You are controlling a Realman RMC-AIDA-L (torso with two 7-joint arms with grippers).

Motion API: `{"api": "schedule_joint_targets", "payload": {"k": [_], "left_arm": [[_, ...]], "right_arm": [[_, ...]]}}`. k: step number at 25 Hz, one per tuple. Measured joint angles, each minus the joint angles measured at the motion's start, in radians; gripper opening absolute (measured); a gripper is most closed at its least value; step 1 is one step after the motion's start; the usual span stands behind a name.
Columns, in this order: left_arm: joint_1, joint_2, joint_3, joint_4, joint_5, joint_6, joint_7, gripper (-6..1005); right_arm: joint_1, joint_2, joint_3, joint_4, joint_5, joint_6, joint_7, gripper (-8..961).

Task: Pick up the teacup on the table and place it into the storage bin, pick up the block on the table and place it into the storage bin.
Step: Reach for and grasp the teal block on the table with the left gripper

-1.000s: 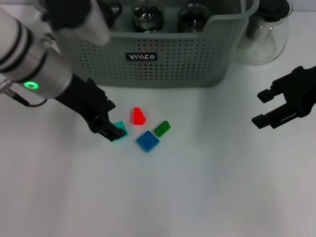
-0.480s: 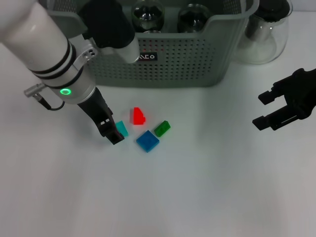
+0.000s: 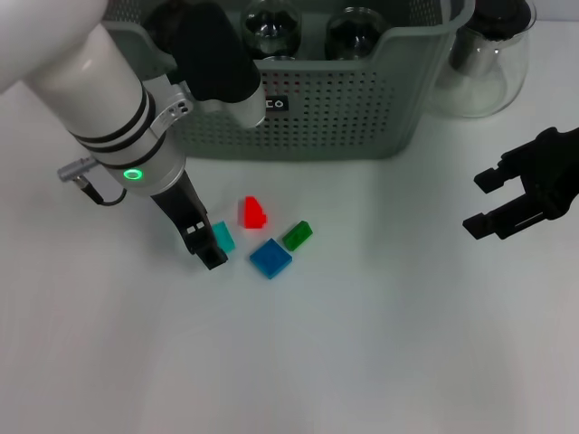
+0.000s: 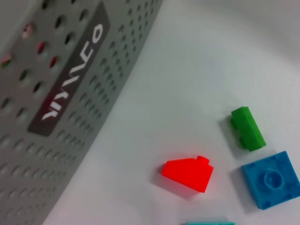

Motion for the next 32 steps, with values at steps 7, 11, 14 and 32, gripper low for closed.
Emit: {"api": "schedule_joint_targets", "payload": {"k": [7, 11, 14, 32], "left_arm": [[-0.008, 0.0, 0.01, -0.034, 0.002, -0.025, -0.001, 804], [-0.009, -0.002, 0.035, -0.038, 0.009, -0.041, -0.009, 821], [-0.009, -0.003, 0.052, -0.04, 0.012, -0.048, -0.013, 827], [-0.011, -0.002, 0.067, -0.038, 0.014, -0.039, -0.029, 510]], "right_arm": [[0.0, 0.0, 0.0, 0.009, 0.0, 0.011, -0.001, 806], [0.0, 0.0, 0.0, 0.011, 0.0, 0.015, -0.004, 807], [-0.001, 0.0, 0.0, 0.011, 0.0, 0.016, -0.004, 806], [-0.001, 0.0, 0.0, 0.011, 0.0, 0.018, -0.005, 806]]}}
